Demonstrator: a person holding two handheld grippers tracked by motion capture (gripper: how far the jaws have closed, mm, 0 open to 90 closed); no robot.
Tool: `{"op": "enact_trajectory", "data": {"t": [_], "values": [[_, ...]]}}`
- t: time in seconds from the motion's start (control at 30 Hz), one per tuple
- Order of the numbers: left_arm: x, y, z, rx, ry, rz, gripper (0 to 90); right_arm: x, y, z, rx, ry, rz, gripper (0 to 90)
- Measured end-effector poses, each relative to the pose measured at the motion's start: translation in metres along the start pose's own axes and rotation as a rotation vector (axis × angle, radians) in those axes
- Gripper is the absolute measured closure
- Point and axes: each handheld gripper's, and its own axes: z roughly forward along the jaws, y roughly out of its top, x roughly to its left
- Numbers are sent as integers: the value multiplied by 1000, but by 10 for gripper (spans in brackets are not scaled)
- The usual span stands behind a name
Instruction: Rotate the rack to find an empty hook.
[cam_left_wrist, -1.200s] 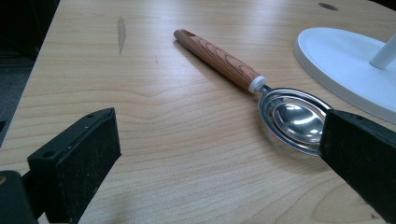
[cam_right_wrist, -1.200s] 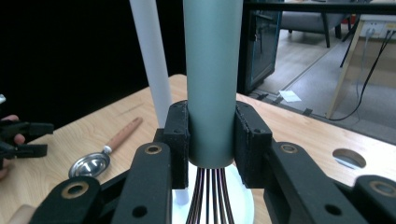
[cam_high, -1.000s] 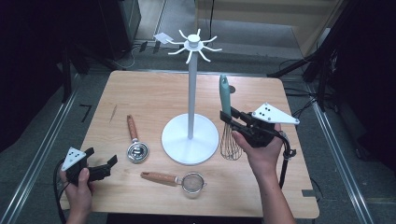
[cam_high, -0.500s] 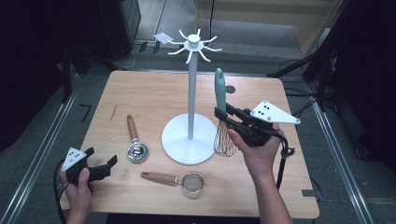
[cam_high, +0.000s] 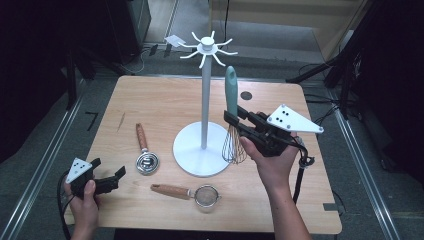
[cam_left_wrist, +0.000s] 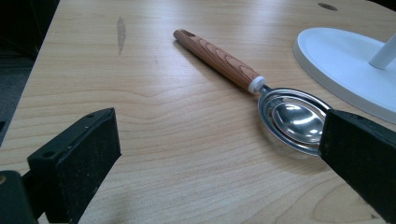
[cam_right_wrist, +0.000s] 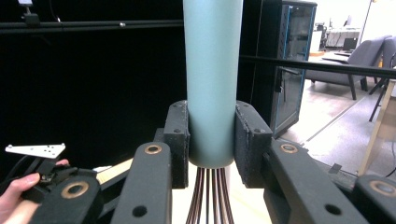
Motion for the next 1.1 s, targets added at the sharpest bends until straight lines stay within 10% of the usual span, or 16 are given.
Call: {"op": "enact_trajectory", "data": {"t": [1.1], "values": [[0, 0, 0, 0, -2, -2, 0, 1, 10, 22, -1, 27, 27, 713]]}}
